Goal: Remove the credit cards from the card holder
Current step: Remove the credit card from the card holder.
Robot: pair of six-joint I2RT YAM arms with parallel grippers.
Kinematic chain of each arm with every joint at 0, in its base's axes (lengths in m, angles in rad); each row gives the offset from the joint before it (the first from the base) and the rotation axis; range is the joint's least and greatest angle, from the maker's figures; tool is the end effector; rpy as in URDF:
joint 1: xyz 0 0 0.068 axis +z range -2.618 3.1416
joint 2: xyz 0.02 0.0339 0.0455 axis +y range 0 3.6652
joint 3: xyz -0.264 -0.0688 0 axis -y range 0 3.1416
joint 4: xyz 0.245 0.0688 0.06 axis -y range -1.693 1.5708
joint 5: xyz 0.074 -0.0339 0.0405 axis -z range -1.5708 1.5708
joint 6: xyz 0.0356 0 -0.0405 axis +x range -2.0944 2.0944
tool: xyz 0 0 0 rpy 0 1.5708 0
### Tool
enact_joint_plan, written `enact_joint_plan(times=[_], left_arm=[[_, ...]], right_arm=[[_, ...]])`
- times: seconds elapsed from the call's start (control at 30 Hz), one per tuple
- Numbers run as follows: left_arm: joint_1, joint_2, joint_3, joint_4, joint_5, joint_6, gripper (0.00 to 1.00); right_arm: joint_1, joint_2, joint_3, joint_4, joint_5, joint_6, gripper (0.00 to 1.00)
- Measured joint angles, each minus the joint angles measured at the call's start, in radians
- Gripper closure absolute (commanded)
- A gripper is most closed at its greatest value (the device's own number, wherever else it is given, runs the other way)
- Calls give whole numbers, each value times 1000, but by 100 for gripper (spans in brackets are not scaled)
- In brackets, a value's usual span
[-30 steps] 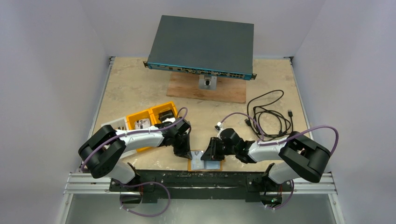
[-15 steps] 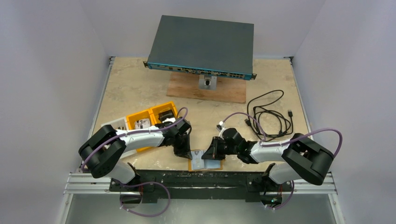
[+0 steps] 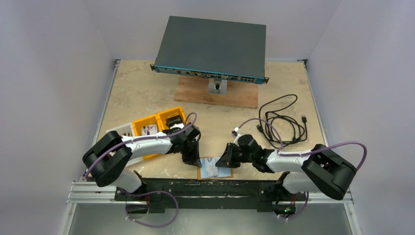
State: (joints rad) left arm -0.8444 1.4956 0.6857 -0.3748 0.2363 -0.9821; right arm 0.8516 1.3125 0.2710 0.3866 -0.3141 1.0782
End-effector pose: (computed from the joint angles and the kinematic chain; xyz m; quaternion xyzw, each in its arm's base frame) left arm 0.1621 -0.1950 0.1401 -0.0445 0.9738 -0.2215 0.0249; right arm 0.1324 0.1679 0.1219 0.0315 0.8881 0.4388 0.1334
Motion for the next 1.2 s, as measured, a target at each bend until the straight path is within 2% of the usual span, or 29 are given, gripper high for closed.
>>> enact_joint_plan(times=[0.1,0.23,0.47,0.6,0.73,0.97,1.2], left_arm=[[0,0,0,0,0,0,100],[1,3,4,-3,1,0,100],[1,10,13,-14,1,0,100],[2,11,13,-14,2,1,100],[2,12,15,-17,2,0,100],[2,12,17,-21,1,0,100],[2,12,18,-23,0,0,100]], right_arm=[[-10,-10,-14,-2,-1,-6,72],[-14,0,-16,26,-20,-6,72],[-14,67,-16,103,-46,2,82],[-14,99,-18,135,-55,9,93],[-15,100,-20,143,-56,18,100],[-32,18,-45,112,-51,17,100],[-63,-136,-63,-26,-33,-5,100]])
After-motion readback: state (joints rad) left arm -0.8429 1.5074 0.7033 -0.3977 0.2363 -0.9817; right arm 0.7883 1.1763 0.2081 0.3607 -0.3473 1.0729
